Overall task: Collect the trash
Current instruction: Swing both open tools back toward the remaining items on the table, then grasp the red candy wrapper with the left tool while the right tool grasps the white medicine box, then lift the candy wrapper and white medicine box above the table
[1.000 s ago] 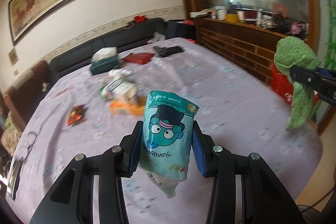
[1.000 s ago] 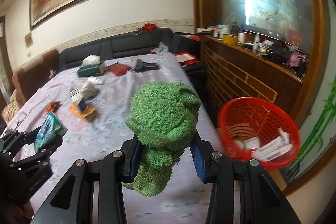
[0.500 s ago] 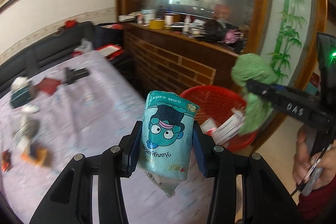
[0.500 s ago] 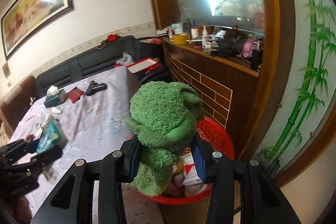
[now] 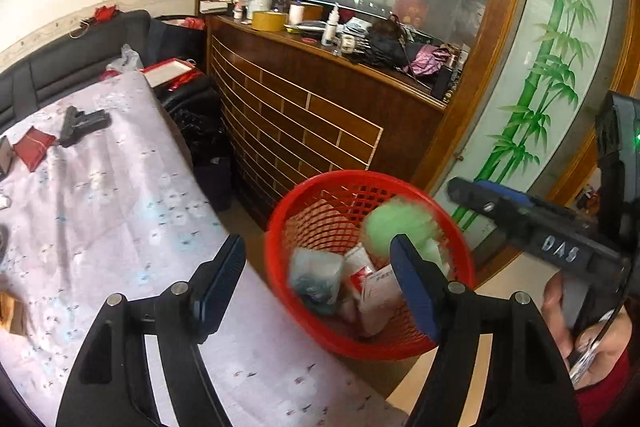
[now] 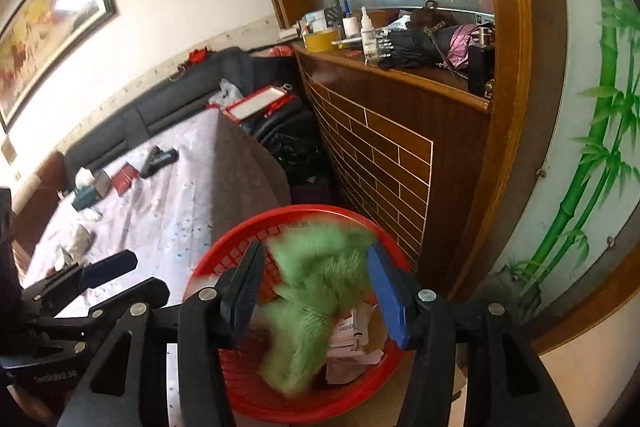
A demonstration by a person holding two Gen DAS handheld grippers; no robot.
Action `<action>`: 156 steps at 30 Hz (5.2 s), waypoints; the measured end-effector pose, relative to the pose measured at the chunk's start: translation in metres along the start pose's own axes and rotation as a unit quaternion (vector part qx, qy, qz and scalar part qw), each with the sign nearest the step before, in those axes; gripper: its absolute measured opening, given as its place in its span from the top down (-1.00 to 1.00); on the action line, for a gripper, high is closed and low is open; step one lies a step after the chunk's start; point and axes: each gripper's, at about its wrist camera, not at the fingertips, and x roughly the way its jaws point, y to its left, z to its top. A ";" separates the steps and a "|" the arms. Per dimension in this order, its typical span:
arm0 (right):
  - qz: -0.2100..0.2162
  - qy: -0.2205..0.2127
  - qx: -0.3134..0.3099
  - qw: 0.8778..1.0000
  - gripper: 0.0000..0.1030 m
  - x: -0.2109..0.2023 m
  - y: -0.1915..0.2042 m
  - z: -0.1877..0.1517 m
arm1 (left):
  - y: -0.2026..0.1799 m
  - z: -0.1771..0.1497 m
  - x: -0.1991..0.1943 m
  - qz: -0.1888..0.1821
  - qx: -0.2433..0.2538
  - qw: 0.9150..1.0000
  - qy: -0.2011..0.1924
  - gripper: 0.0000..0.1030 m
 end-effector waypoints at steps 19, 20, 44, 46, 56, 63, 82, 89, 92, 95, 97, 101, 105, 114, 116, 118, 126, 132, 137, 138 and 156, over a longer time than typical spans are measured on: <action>0.099 0.018 -0.072 0.992 -0.13 -0.014 0.131 -0.048 | 0.108 -0.090 -0.117 0.116 -0.047 0.992 -0.013 -0.42; 0.106 0.023 -0.083 0.991 -0.13 -0.011 0.146 -0.051 | 0.117 -0.094 -0.124 0.129 -0.051 0.990 -0.015 -0.42; 0.195 0.103 -0.305 0.927 -0.22 0.119 0.466 -0.080 | 0.337 -0.192 -0.250 0.283 -0.243 0.928 -0.019 -0.43; 0.188 0.109 -0.321 0.922 -0.21 0.139 0.481 -0.082 | 0.345 -0.190 -0.254 0.290 -0.245 0.925 -0.020 -0.43; 0.193 0.122 -0.296 0.927 0.10 0.157 0.484 -0.088 | 0.393 -0.149 -0.244 0.313 -0.264 0.912 -0.009 -0.43; 0.172 0.037 -0.256 0.951 0.10 0.126 0.456 -0.081 | 0.430 -0.122 -0.191 0.350 -0.285 0.892 0.019 -0.43; 0.203 0.047 -0.229 0.951 0.10 0.144 0.435 -0.084 | 0.463 -0.131 -0.144 0.362 -0.279 0.889 0.030 0.23; 0.187 0.019 -0.241 0.952 0.10 0.138 0.435 -0.087 | 0.449 -0.127 -0.163 0.376 -0.260 0.890 -0.015 0.31; 0.178 0.015 -0.245 0.953 0.10 0.139 0.434 -0.088 | 0.438 -0.123 -0.170 0.372 -0.251 0.893 -0.038 0.31; 0.177 0.020 -0.246 0.953 0.10 0.142 0.435 -0.090 | 0.425 -0.118 -0.169 0.378 -0.232 0.895 -0.050 0.31; 0.173 0.018 -0.250 0.953 0.10 0.142 0.436 -0.091 | 0.415 -0.115 -0.166 0.377 -0.219 0.898 -0.055 0.31; 0.162 0.011 -0.252 0.954 0.11 0.141 0.436 -0.092 | 0.398 -0.111 -0.164 0.386 -0.191 0.900 -0.069 0.31; 0.131 -0.006 -0.264 0.956 0.17 0.140 0.437 -0.093 | 0.389 -0.109 -0.159 0.387 -0.170 0.904 -0.068 0.31; 0.175 0.085 -0.259 0.946 0.18 0.157 0.436 -0.099 | 0.395 -0.112 -0.154 0.375 -0.181 0.908 -0.050 0.31; 0.195 0.098 -0.261 0.940 0.16 0.155 0.437 -0.101 | 0.396 -0.112 -0.154 0.377 -0.183 0.907 -0.050 0.31; 0.199 0.093 -0.262 0.940 0.03 0.152 0.440 -0.103 | 0.398 -0.113 -0.154 0.377 -0.186 0.906 -0.050 0.31; 0.160 0.066 -0.266 0.948 0.19 0.156 0.441 -0.102 | 0.400 -0.113 -0.152 0.374 -0.185 0.908 -0.045 0.31; 0.149 0.047 -0.271 0.950 0.31 0.152 0.440 -0.102 | 0.398 -0.112 -0.152 0.377 -0.181 0.907 -0.049 0.31; 0.120 -0.026 -0.275 0.954 0.31 0.133 0.438 -0.096 | 0.392 -0.111 -0.156 0.384 -0.176 0.904 -0.063 0.31; 0.118 -0.032 -0.276 0.953 0.31 0.131 0.438 -0.096 | 0.390 -0.110 -0.156 0.387 -0.173 0.904 -0.064 0.31; 0.122 -0.041 -0.292 0.948 0.31 0.128 0.445 -0.102 | 0.383 -0.109 -0.157 0.395 -0.158 0.902 -0.069 0.31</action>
